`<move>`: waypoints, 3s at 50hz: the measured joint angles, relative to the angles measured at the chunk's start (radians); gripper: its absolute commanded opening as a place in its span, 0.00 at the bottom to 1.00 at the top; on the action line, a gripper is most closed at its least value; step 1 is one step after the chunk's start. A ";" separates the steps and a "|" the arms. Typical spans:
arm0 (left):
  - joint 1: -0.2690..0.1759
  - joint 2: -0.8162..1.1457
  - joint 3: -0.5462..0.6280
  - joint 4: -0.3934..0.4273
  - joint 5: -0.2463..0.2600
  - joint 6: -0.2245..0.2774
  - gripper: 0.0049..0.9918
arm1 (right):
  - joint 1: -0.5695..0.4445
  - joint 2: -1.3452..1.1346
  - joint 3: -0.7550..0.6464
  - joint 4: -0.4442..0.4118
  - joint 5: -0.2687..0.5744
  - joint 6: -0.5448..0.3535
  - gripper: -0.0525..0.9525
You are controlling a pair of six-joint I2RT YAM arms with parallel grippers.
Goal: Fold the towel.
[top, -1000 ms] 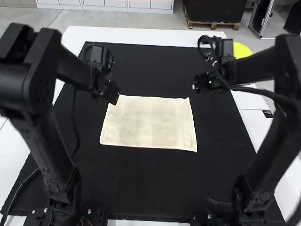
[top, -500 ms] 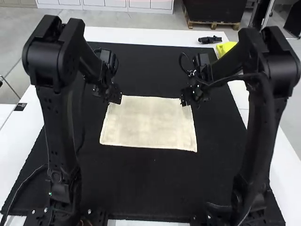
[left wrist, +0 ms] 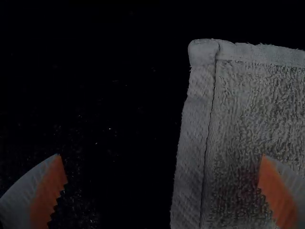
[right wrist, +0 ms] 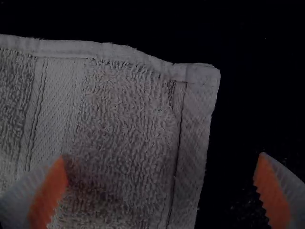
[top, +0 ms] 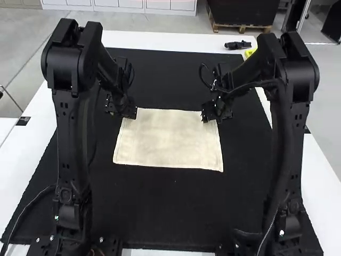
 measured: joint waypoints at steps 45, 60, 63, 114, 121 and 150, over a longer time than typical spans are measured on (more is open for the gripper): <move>0.016 0.026 0.047 -0.084 0.128 -0.108 0.07 | -0.025 0.021 0.064 -0.119 -0.035 0.051 0.28; 0.016 0.026 0.047 -0.084 0.128 -0.108 0.02 | -0.026 0.021 0.064 -0.120 -0.035 0.051 0.05; 0.016 0.026 0.063 -0.128 0.151 -0.103 0.02 | -0.042 0.021 0.074 -0.156 -0.057 0.052 0.05; 0.003 0.019 0.064 -0.124 0.264 -0.081 0.02 | -0.096 -0.061 0.010 -0.021 -0.105 0.021 0.90; 0.003 0.019 0.063 -0.122 0.264 -0.081 0.02 | -0.063 -0.085 0.063 -0.011 -0.102 0.016 0.91; 0.003 0.016 0.050 -0.094 0.264 -0.081 0.02 | -0.044 -0.023 -0.032 0.042 -0.095 0.013 0.96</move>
